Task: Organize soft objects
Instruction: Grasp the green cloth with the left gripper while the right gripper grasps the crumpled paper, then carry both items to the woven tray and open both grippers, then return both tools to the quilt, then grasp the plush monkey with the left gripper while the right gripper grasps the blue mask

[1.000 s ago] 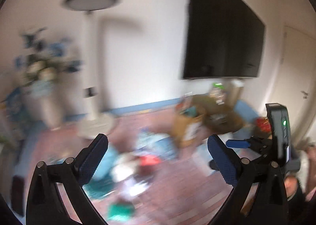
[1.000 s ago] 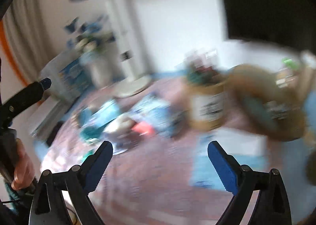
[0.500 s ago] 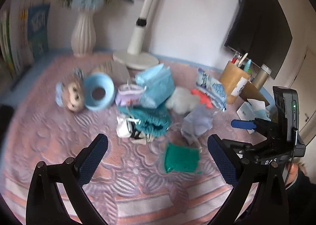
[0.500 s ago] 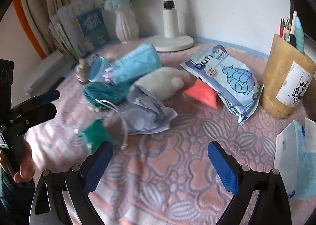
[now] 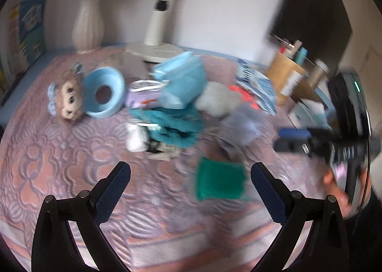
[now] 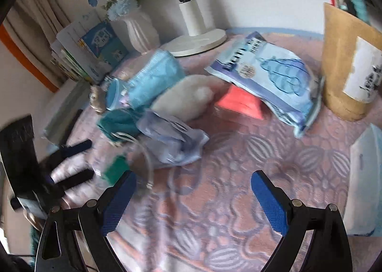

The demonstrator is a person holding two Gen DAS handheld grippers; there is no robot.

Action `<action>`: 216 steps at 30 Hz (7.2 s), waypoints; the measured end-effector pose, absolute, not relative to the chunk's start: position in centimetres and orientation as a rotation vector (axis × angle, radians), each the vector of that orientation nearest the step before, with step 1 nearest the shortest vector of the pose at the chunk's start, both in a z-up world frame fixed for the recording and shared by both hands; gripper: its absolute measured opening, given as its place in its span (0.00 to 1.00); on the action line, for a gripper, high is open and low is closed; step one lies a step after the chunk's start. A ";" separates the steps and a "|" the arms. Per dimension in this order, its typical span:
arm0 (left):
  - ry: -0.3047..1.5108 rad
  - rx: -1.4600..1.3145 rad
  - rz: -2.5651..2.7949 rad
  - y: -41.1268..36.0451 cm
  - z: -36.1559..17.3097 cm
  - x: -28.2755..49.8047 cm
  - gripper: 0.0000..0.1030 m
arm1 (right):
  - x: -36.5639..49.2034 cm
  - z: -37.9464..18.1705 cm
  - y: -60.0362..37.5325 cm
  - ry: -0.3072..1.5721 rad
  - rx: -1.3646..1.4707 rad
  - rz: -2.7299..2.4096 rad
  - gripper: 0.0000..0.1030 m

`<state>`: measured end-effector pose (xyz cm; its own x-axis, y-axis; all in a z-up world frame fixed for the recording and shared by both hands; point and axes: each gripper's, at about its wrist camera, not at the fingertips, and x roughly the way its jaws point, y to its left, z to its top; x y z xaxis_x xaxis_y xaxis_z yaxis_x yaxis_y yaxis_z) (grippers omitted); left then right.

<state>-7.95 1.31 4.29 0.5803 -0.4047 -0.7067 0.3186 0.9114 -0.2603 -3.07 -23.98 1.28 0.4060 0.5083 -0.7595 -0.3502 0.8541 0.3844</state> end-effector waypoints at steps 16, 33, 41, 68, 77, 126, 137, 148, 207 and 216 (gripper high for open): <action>0.971 0.017 -0.467 -3.9 2.9 -8.4 0.95 | 1.3 -0.7 -21.8 1.103 0.281 0.623 0.74; 0.981 -0.011 -0.420 -3.4 2.5 -7.7 0.50 | -0.3 0.2 -23.7 1.025 0.295 0.518 0.31; 0.939 0.020 -0.429 -4.2 4.3 -8.5 0.50 | -3.0 2.9 -26.9 0.936 0.206 0.363 0.31; 0.903 -0.021 -0.444 -5.0 5.1 -7.6 0.50 | -5.0 1.2 -27.8 0.976 0.132 0.387 0.77; 0.907 0.002 -0.466 -6.2 5.5 -6.6 0.50 | -1.6 -0.7 -29.4 1.037 0.346 0.400 0.54; 0.711 0.256 -0.770 -41.7 13.8 2.2 0.75 | 1.4 6.8 -61.2 0.836 0.613 -0.171 0.59; 0.684 0.150 -0.815 -36.9 16.9 0.9 0.80 | -1.1 9.9 -60.9 0.757 0.591 -0.140 0.69; 0.526 0.157 -0.629 -23.5 22.4 -6.1 0.83 | -6.2 14.3 -46.5 0.689 0.369 0.113 0.81; 0.809 0.211 -0.055 2.5 8.6 -3.4 0.97 | -2.7 5.2 -23.6 0.919 0.116 0.550 0.95; 0.823 0.152 0.118 8.2 8.1 -1.6 0.97 | -1.7 7.7 -20.9 0.766 -0.022 0.530 0.95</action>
<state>-1.57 8.23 8.08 0.6744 0.1630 -0.7201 -0.0455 0.9826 0.1798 -1.70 -20.90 7.71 0.5968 0.4486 -0.6653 -0.4639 0.8694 0.1701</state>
